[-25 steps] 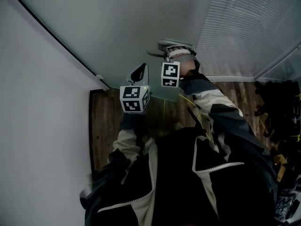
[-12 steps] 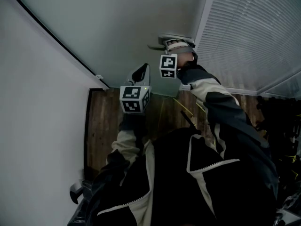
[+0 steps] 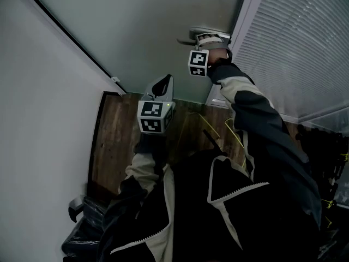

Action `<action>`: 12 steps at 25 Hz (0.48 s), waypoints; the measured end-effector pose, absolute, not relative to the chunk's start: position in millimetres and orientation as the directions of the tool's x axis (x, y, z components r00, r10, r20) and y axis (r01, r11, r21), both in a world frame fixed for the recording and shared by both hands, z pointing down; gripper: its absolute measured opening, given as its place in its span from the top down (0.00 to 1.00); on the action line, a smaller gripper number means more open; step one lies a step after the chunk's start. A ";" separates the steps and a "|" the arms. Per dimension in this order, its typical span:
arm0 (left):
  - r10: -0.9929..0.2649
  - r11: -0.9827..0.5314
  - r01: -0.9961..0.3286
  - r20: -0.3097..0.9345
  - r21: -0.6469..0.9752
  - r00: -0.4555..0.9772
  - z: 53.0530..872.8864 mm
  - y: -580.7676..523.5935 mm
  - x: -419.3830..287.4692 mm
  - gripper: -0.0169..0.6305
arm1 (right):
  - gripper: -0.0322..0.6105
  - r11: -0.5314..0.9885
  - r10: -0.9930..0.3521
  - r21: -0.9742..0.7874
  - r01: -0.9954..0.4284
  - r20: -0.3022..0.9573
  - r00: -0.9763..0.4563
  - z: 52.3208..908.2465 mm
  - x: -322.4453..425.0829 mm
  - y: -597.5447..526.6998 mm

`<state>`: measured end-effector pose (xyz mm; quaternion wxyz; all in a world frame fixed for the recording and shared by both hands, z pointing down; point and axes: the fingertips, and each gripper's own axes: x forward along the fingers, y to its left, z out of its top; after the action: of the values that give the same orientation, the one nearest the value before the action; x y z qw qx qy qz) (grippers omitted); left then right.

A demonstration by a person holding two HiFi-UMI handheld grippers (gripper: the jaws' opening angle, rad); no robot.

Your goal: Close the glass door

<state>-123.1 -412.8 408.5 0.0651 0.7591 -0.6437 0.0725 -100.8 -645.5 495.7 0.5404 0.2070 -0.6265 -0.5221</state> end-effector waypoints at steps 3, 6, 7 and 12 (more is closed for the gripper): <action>-0.968 -0.149 -0.989 0.205 0.009 0.147 416.3 -410.9 -124.6 0.97 | 0.73 0.363 -0.828 0.876 0.319 0.460 -0.320 496.7 -101.0 -659.0; -0.969 -0.131 -0.991 0.211 0.015 0.131 421.4 -408.8 -128.7 0.97 | 0.73 0.356 -0.834 0.878 0.319 0.453 -0.314 495.2 -99.0 -668.0; -0.970 -0.121 -0.992 0.212 0.017 0.122 422.2 -407.2 -130.4 0.97 | 0.73 0.354 -0.835 0.879 0.320 0.451 -0.315 494.8 -99.1 -669.2; -0.973 -0.091 -0.996 0.212 0.022 0.093 423.7 -402.9 -139.6 0.97 | 0.74 0.349 -0.833 0.882 0.316 0.447 -0.326 495.1 -103.5 -668.7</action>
<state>-139.6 -402.9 423.7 0.0800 0.7350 -0.6696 0.0716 -103.5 -668.7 495.1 0.5416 0.2092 -0.6176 -0.5305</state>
